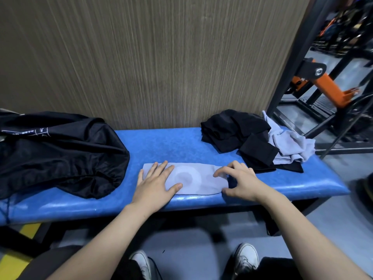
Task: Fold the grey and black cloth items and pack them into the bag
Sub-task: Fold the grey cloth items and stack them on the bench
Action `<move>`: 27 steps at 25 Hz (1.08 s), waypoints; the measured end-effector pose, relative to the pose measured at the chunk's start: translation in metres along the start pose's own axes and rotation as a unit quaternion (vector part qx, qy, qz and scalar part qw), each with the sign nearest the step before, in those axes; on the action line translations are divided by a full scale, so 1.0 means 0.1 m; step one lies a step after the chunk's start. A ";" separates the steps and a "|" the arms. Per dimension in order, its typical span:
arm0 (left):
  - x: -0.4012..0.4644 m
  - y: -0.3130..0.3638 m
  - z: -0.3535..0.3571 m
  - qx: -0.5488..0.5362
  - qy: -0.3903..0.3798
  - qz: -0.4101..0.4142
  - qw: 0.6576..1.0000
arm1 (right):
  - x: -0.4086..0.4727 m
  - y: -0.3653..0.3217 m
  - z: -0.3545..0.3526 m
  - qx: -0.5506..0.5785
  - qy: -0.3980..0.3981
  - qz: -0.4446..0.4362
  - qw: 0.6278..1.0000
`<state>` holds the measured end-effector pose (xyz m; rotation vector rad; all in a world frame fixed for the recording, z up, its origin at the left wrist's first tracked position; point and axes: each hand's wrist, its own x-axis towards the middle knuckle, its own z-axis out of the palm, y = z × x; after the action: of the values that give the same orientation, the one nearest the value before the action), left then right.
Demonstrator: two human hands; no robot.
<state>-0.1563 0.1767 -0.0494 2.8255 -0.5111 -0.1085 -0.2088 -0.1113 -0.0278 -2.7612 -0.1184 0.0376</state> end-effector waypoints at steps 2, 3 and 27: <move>-0.01 0.00 0.00 0.000 -0.004 0.001 1.000 | 0.00 -0.03 0.02 -0.019 -0.002 0.001 1.000; -0.01 0.00 -0.01 0.000 -0.007 0.001 1.000 | 0.00 -0.05 0.04 -0.027 -0.007 0.005 1.000; 0.02 -0.07 0.00 -0.009 -0.003 -0.014 1.000 | 0.03 -0.19 -0.10 0.233 -0.011 0.096 0.968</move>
<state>-0.1520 0.1819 -0.0516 2.8167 -0.4712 -0.1274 -0.2073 -0.0968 -0.0118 -2.2919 0.1369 0.1299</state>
